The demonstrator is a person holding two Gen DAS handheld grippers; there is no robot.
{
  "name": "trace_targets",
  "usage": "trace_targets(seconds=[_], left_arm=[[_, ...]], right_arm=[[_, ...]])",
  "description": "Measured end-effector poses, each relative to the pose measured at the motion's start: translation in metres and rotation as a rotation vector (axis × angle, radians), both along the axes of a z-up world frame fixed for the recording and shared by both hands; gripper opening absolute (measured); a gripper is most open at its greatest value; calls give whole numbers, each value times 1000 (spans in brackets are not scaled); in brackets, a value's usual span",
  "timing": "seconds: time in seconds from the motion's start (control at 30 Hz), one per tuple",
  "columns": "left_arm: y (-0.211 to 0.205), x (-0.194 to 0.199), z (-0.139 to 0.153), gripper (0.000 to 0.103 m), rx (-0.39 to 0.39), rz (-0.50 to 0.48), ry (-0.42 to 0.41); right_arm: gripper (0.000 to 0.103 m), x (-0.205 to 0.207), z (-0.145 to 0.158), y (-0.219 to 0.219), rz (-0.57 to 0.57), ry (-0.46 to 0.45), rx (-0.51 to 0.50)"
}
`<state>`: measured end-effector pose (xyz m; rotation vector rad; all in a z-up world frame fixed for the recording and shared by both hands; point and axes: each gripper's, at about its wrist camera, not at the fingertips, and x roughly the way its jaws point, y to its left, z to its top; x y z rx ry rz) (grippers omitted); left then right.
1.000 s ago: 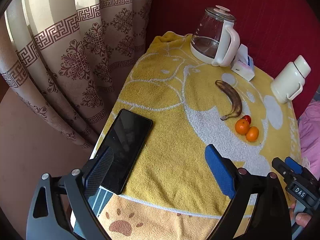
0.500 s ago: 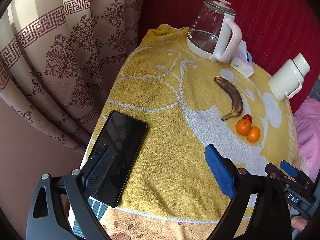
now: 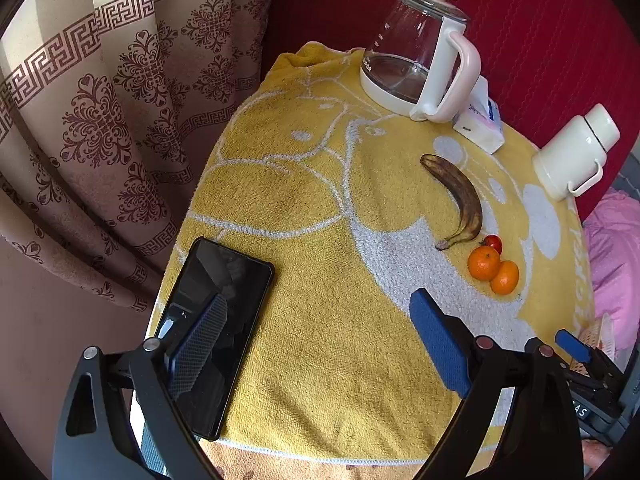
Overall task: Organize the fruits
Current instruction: 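Move both tools back over the remaining fruit on the towel, then grasp the large orange beside the tomato with the right tool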
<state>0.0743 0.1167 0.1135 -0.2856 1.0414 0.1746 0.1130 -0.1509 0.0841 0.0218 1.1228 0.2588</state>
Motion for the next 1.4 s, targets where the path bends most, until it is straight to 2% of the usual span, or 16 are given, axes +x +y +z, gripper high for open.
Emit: trace_targets(seconds=[0.13,0.33,0.53,0.77,0.93,1.23,1.4], left_arm=[[2,2,0,92,-1,-5,-8],[0,12,-14,92,-3,-26,39],[-11,25,-15,92,-2,-66,42],[-17,37,-11,92,9,-85,35],[-13,41,-14,92,11,-73,47],[-16,48,-19,92,4,-73,66],[-21,52,-19,92,10,-84,69]], right_arm=[[86,5,-3,-3,-3,1,7],[86,20,-13,-6,-15,4,13],[86,45,-25,2,33,1,-7],[75,80,-41,14,84,3,-44],[73,93,-42,14,108,-9,-38],[46,92,-41,15,155,19,38],[43,86,-41,12,148,35,71]])
